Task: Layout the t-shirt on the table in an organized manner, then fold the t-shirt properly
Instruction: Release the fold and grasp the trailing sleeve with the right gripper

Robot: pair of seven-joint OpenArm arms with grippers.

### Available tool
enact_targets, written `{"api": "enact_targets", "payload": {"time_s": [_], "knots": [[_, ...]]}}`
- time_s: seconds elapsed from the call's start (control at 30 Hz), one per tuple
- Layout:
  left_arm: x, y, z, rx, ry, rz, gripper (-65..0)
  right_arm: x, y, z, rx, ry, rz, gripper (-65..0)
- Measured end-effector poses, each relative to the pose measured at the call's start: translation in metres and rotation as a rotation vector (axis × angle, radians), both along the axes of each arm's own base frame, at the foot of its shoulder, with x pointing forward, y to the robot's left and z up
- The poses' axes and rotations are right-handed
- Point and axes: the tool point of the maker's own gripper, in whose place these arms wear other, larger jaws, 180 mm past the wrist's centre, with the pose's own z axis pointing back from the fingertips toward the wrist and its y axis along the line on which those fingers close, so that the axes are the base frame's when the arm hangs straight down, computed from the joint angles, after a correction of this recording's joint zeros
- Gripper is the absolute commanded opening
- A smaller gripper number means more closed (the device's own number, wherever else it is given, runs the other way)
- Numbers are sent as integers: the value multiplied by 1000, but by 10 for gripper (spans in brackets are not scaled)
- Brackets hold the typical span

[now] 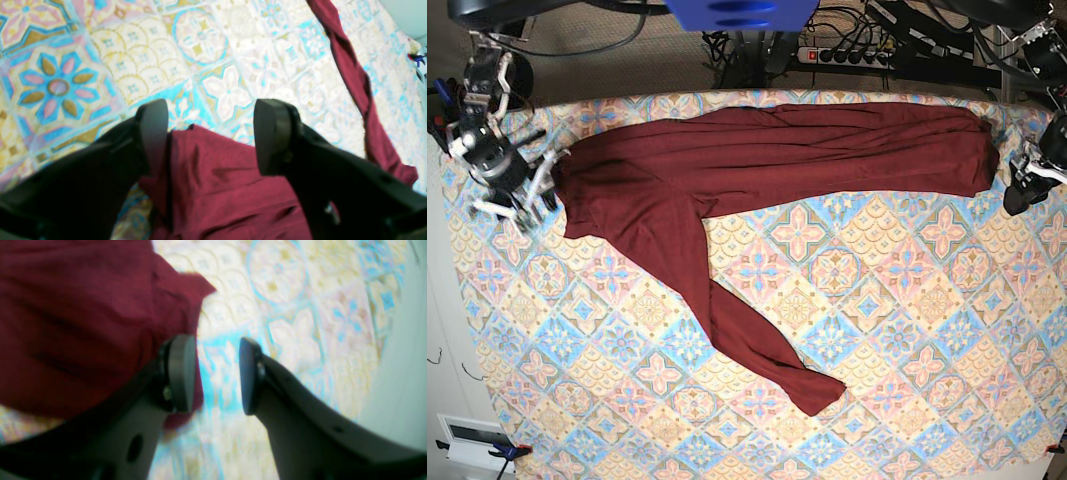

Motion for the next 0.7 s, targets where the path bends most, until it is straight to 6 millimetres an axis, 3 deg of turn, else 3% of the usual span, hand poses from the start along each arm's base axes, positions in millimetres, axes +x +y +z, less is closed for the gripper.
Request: {"api": "enact_targets", "payload": {"time_s": [0.1,0.17,0.57,0.7], "knots": [[10,-6,2,-28,-37,17,-262,40,39,28,64,-106,105,-435],[13,-11,0,-41,-43,8,-262,56,49,31,44,-98,134,-436],[15,-10,-6,-15,-21,24,-262,104,88,-7,175,9,116,-434],[14,-10,-8,-12,-13,23,-262,114,114,-18,225,48,136,-436]]}}
